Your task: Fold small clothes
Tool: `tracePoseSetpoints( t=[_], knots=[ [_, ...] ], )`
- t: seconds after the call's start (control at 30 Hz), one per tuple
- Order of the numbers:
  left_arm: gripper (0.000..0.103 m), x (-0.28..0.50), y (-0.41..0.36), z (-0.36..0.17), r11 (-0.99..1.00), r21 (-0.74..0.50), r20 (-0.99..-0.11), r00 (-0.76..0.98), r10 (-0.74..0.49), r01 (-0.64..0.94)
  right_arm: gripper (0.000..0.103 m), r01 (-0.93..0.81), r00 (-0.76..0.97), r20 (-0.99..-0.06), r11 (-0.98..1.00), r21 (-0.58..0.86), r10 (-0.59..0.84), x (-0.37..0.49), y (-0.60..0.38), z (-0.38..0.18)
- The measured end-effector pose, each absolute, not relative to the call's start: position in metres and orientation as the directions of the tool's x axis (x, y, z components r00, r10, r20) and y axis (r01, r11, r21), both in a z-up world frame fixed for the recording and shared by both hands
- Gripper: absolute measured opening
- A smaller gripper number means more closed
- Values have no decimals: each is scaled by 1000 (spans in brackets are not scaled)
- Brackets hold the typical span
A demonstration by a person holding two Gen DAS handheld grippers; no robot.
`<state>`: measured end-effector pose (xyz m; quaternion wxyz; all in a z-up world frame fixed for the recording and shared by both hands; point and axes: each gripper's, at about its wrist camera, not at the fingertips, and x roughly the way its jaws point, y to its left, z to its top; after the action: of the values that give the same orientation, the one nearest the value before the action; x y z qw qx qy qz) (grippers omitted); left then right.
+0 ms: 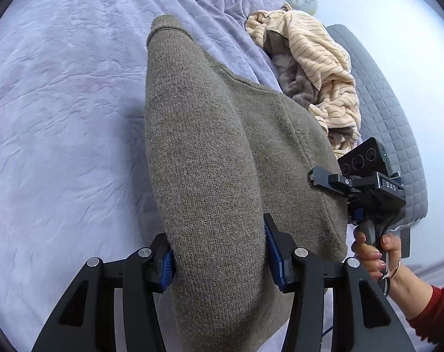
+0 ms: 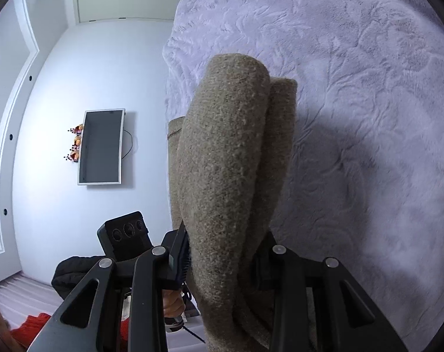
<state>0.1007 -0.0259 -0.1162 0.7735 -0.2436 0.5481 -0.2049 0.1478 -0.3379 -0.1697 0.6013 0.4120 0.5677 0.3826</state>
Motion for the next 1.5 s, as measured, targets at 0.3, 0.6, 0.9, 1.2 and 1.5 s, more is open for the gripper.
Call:
tracePoseSetpoints(
  t=[0.3,0.6,0.9,1.2,1.5],
  knots=[
    [52,14,3,-121,850,-526,-819,282,-500,-17,36,55,-21,-329,329,943,944,83,-306,-179],
    [70,-21,27,-155,890,-427,-886,272,-376,-161,39,19,-91,-516,519,855,852,63,-274,-219],
    [94,-29,28,-137,930,-335,-918,274,-287,-148,52,-67,21,-751,751,657,659,50,-297,-166],
    [94,-26,18,-135,948,-268,-950,213,-230,-173,18,-151,147,-780,793,590,609,10,-291,-117],
    [94,-37,3,-133,970,-158,-976,176,-125,-186,14,-165,43,-862,855,492,504,-11,-266,-158]
  ],
)
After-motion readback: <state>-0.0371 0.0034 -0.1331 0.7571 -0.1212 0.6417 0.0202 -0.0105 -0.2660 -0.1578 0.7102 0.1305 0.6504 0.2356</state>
